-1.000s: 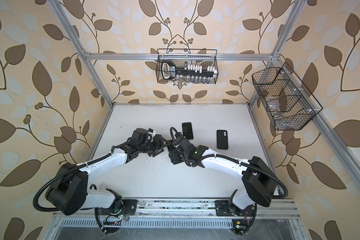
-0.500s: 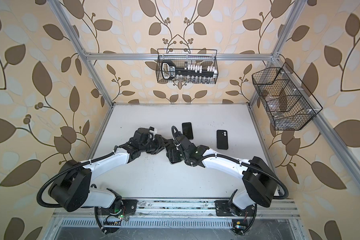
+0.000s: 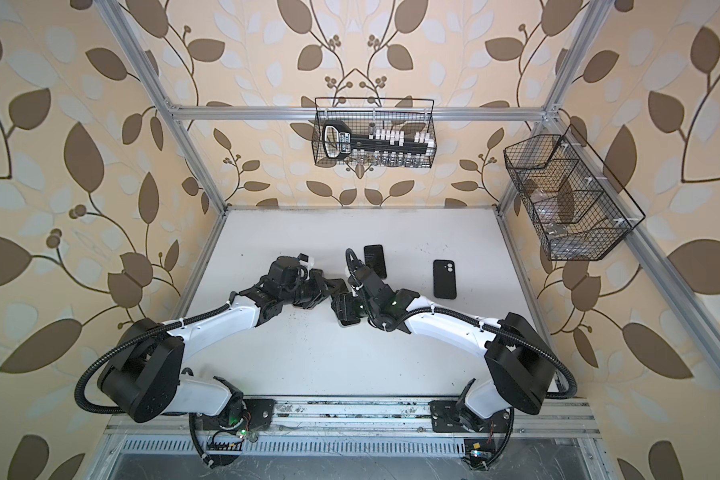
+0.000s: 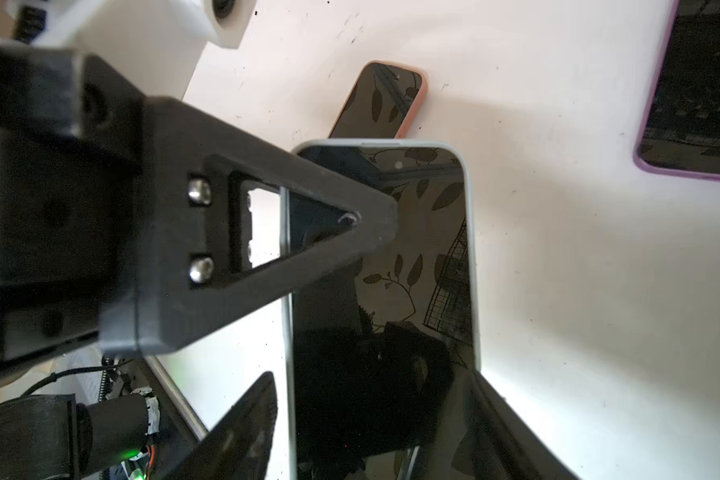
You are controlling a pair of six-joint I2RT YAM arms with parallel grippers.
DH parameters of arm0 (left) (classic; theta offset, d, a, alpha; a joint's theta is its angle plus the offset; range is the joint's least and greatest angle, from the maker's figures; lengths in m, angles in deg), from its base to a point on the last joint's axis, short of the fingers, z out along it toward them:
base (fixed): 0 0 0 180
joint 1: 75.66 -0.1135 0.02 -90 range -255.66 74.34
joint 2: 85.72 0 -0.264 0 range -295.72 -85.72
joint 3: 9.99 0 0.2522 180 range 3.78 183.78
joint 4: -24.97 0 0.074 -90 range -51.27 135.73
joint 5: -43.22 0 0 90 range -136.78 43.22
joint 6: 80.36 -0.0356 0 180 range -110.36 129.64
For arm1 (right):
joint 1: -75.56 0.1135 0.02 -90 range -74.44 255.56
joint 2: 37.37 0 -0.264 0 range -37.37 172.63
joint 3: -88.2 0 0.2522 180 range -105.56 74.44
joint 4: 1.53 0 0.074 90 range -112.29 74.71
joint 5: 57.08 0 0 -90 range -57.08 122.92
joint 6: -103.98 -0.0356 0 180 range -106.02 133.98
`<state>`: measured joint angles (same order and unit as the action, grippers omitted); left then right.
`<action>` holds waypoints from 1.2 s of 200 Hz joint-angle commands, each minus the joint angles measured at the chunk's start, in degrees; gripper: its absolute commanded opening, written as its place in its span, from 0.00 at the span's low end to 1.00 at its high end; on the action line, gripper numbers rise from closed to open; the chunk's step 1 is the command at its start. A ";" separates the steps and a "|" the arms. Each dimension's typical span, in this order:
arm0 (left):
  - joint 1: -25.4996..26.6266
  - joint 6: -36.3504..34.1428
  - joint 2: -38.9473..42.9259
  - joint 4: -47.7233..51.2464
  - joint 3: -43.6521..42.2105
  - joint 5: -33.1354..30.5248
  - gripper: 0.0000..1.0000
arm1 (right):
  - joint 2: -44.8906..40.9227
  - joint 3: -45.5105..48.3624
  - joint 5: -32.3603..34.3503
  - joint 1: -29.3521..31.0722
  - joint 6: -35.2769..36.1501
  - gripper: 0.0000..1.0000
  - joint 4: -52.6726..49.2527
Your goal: Take the phone out of the phone case
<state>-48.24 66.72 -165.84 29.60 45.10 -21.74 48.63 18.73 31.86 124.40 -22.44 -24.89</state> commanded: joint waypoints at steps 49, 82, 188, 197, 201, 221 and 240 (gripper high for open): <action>0.34 3.79 3.39 -6.82 5.96 -4.73 0.00 | -14.02 1.60 1.66 -2.86 0.67 0.89 -3.20; 0.28 11.09 1.31 -18.62 7.16 -7.18 0.00 | -24.11 7.61 -1.58 -7.11 -4.19 0.89 -0.26; 6.20 20.89 -7.42 -44.91 6.45 -18.18 0.00 | -31.72 32.54 -17.85 -16.59 -28.83 0.75 40.20; 6.54 21.04 -7.60 -45.31 6.32 -18.55 0.00 | -31.05 32.65 -18.10 -16.58 -29.49 0.75 42.20; 6.74 20.97 -7.60 -45.39 6.32 -18.63 0.00 | -30.74 32.67 -18.03 -16.58 -29.89 0.74 42.77; 7.38 21.05 -7.51 -45.63 6.40 -18.70 0.00 | -29.91 32.69 -17.25 -16.89 -30.77 0.72 44.67; 7.79 21.30 -7.37 -45.99 6.40 -18.60 0.00 | -29.33 32.55 -16.60 -17.35 -31.22 0.69 46.48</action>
<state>-41.22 86.61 -174.36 -8.19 49.23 -38.98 18.60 50.78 15.49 107.64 -50.61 14.78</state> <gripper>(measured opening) 0.119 0.696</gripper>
